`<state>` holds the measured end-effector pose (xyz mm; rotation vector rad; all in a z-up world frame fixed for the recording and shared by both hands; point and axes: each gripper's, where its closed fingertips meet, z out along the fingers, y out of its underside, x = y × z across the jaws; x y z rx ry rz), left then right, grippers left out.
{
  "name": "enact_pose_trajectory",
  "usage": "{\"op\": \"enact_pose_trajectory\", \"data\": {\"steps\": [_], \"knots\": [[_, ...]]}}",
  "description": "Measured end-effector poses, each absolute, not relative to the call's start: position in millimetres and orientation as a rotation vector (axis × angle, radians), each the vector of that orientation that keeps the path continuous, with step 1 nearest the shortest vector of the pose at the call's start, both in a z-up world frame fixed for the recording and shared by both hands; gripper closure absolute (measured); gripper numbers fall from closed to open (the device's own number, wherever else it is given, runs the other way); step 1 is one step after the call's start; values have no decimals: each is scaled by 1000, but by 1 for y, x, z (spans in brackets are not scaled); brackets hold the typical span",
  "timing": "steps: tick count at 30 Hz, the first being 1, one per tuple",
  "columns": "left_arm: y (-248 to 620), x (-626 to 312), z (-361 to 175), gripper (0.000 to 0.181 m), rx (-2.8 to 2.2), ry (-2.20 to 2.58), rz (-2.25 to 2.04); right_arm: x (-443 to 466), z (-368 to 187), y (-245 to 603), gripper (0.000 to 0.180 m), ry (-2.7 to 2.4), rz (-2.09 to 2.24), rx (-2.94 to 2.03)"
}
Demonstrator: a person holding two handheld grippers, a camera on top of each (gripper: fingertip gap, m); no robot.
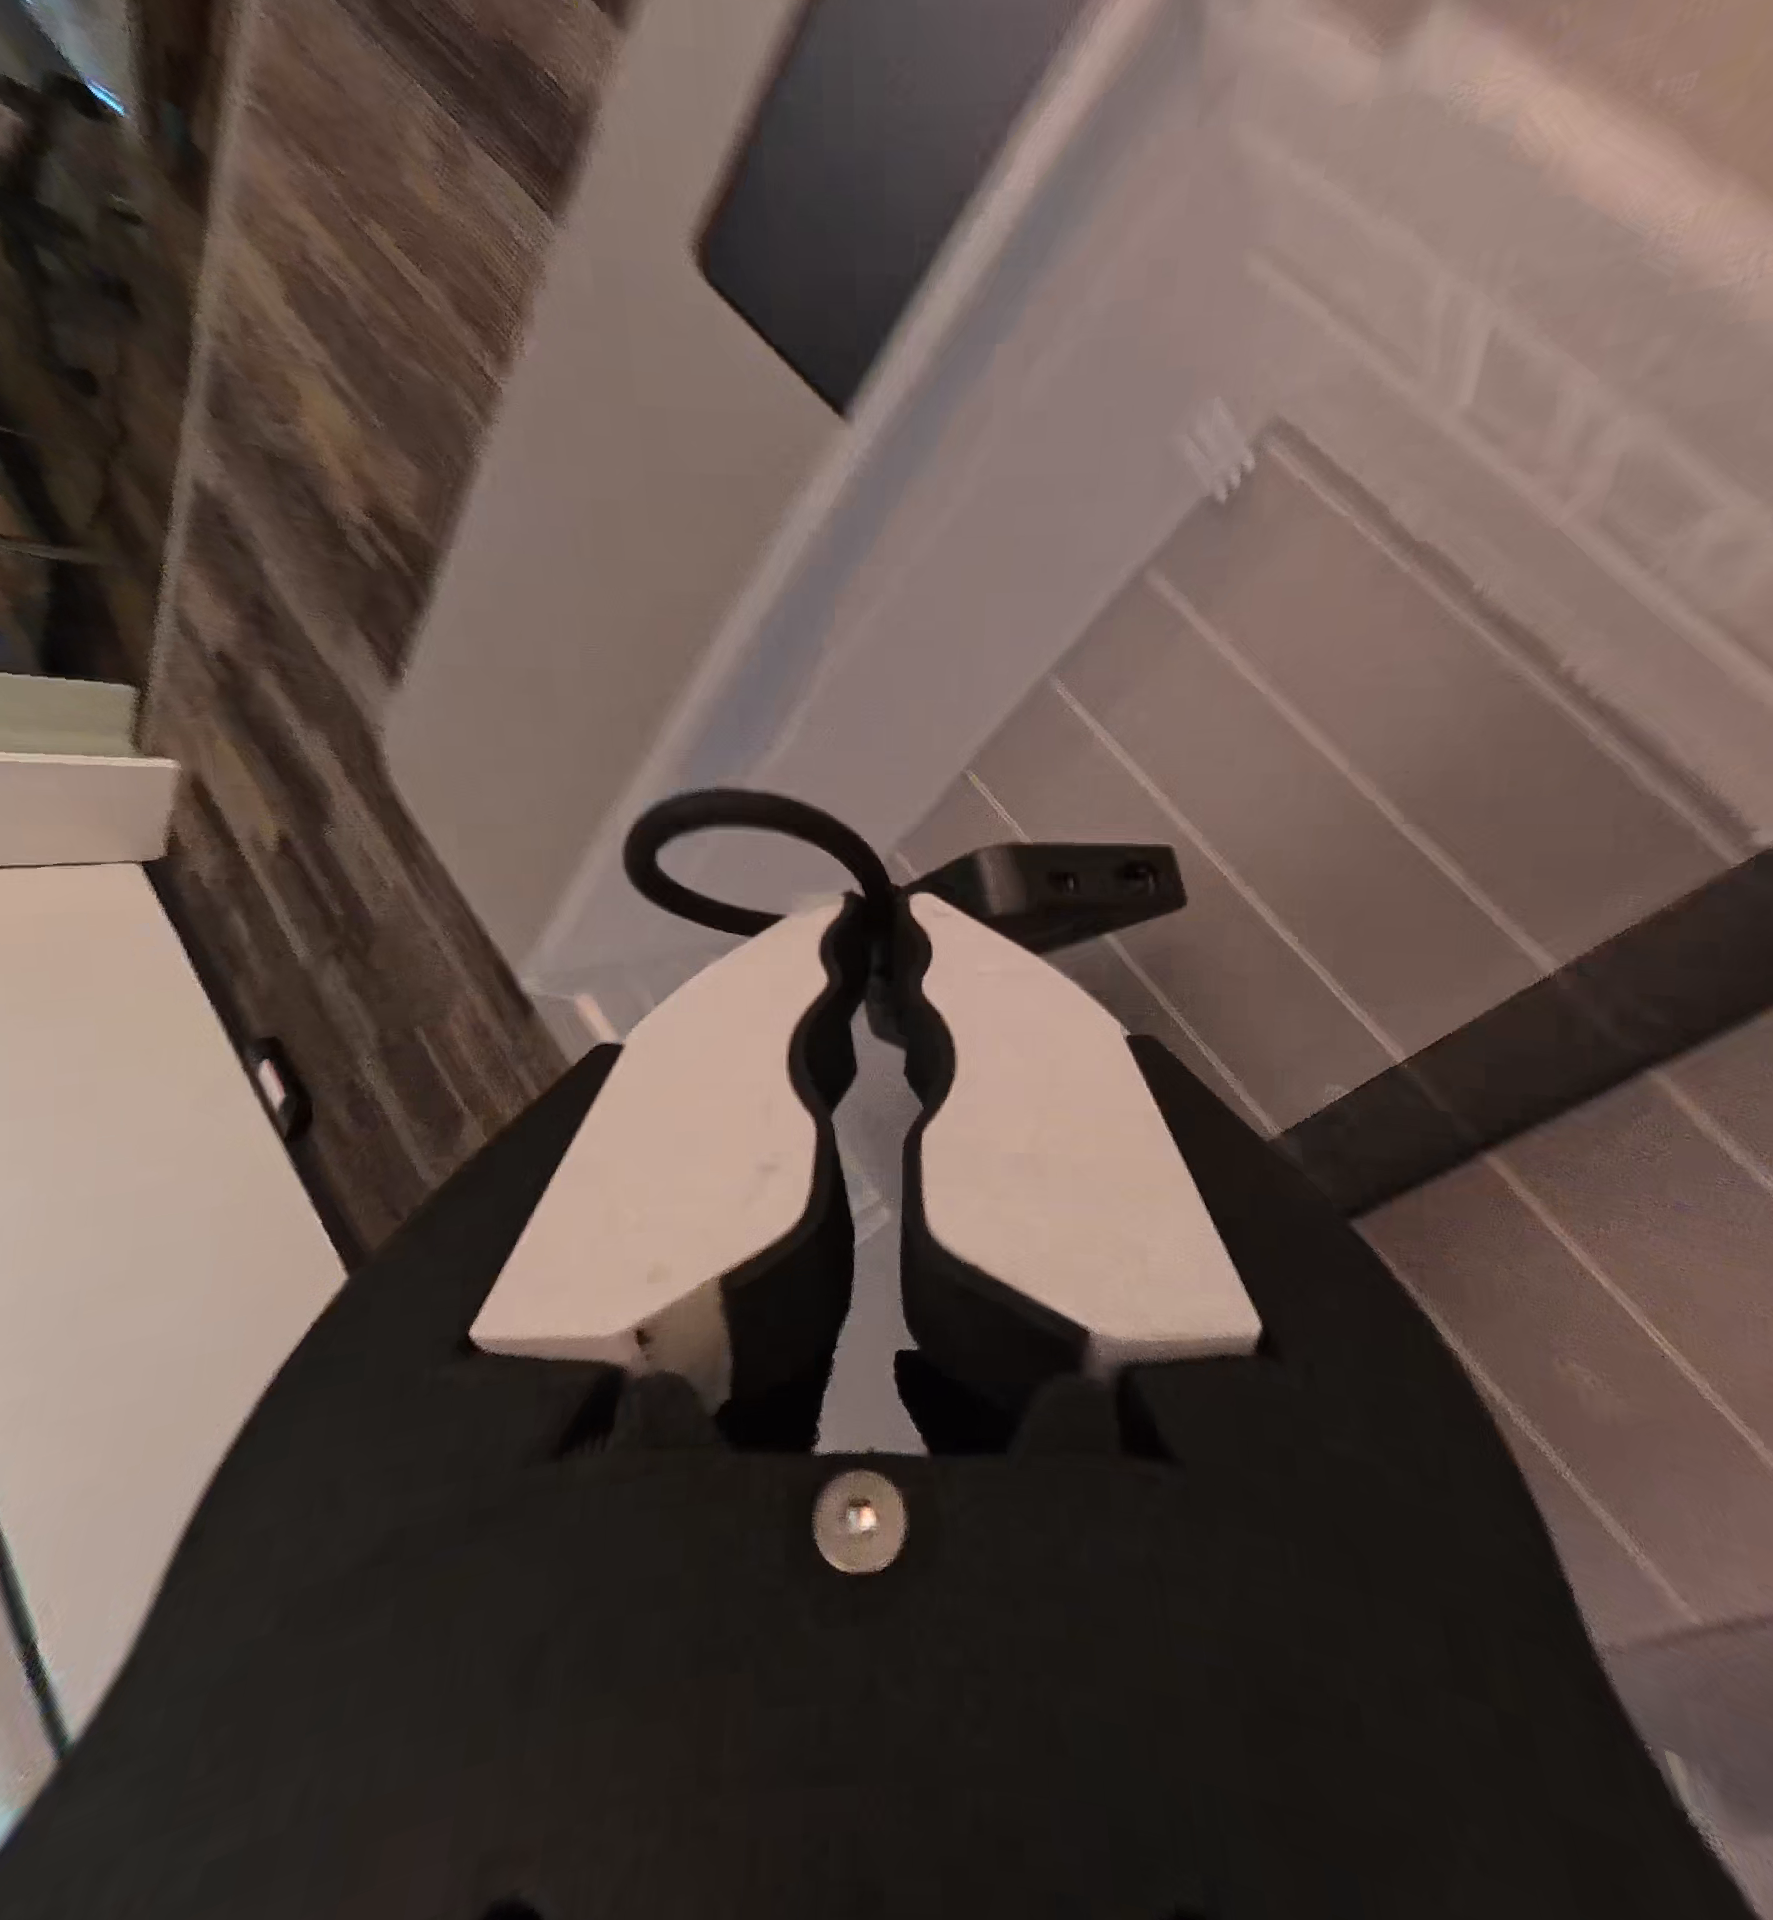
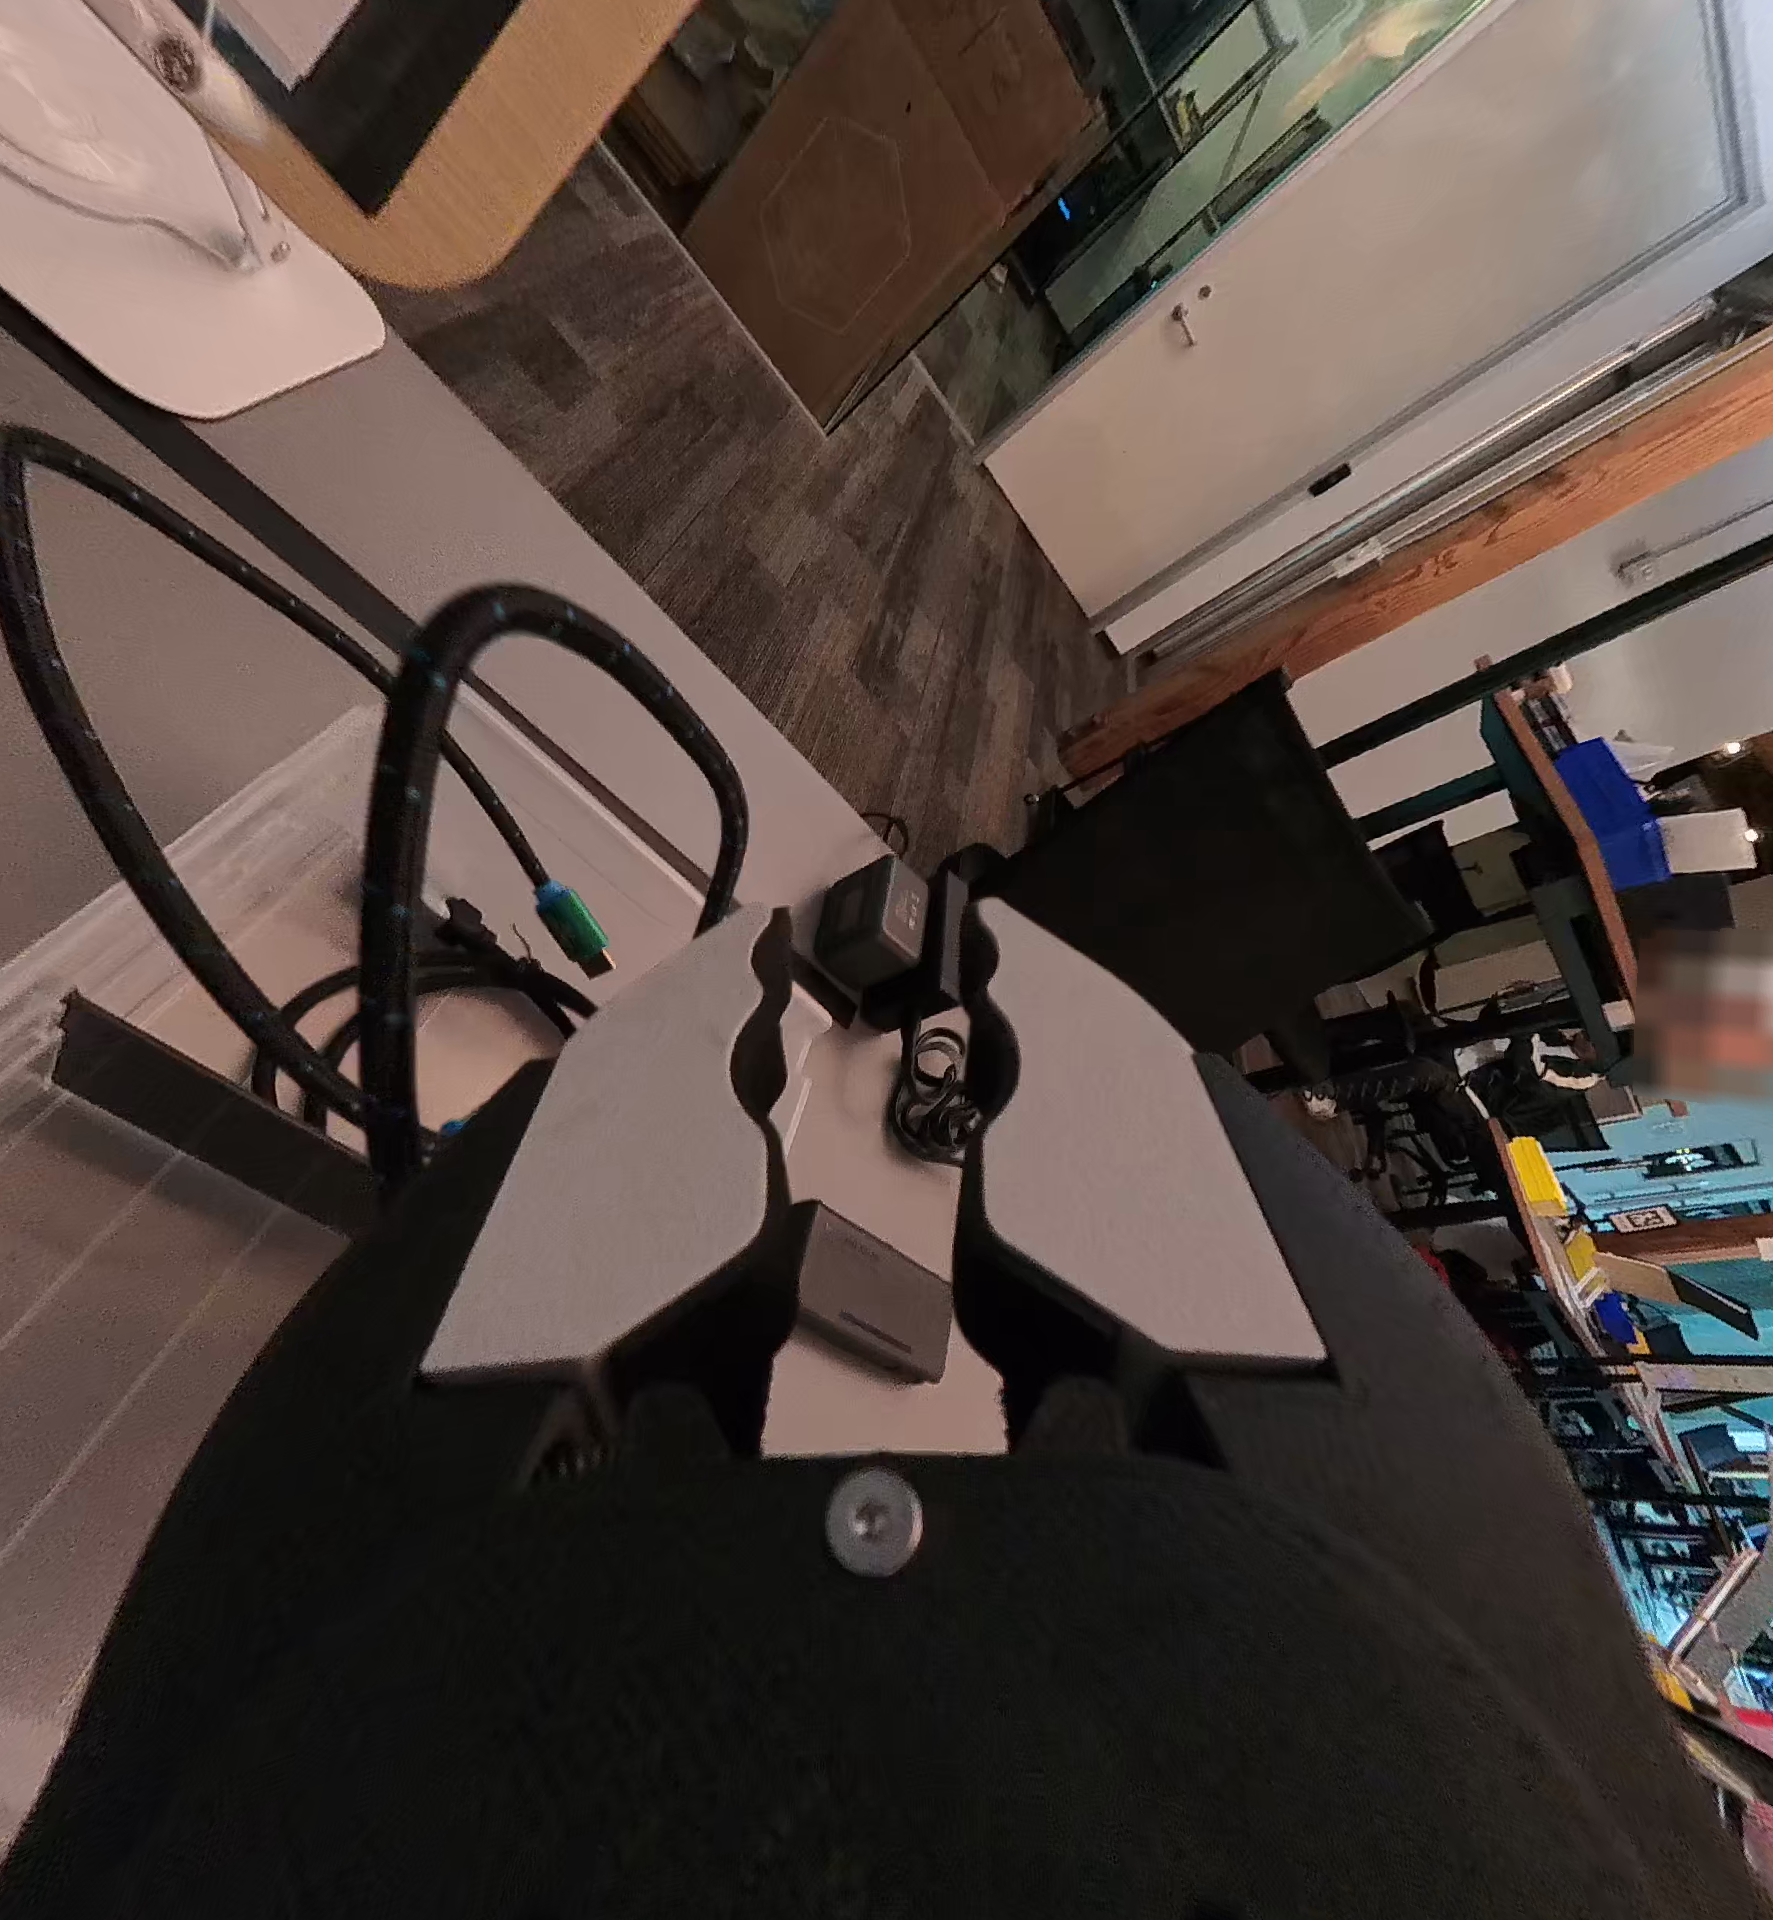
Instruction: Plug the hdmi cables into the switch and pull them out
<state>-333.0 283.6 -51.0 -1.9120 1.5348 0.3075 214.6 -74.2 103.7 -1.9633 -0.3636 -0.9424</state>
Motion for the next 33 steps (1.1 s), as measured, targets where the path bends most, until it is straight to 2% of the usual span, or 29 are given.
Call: {"op": "enact_pose_trajectory", "data": {"steps": [6, 9, 12, 14, 19, 21, 27, 28, 29, 32, 33], "knots": [[244, -297, 54, 177, -1604, 1299, 213, 177, 130, -66, 149, -407, -949, -1838], [199, -255, 80, 177, -1496, 1325, 22, 139, 144, -59, 149, -480, -916, -1741], [155, -213, 79, 177, -1433, 1428, -116, 83, 147, -47, 149, -608, -769, -1650], [138, -190, 73, 177, -1431, 1459, -136, 28, 139, -35, 149, -725, -515, -1594], [114, -140, 55, 177, -1459, 1433, -206, -86, 87, -2, 145, -885, 73, -1564], [109, -123, 48, 177, -1490, 1392, -246, -96, 59, 22, 139, -837, 83, -1610], [88, -90, 29, 177, -1541, 1397, -342, -91, 1, 64, 140, -650, 31, -1670], [85, -88, 28, 177, -1542, 1400, -356, -88, -5, 67, 144, -648, 12, -1688], [82, -86, 28, 177, -1537, 1402, -376, -87, -11, 67, 162, -669, 12, -1702], [77, -86, 25, 175, -1533, 1376, -404, -66, -20, 72, 165, -647, -71, -1742], [79, -90, 25, 164, -1551, 1350, -380, -59, -28, 75, 165, -630, -76, -1793]]}}
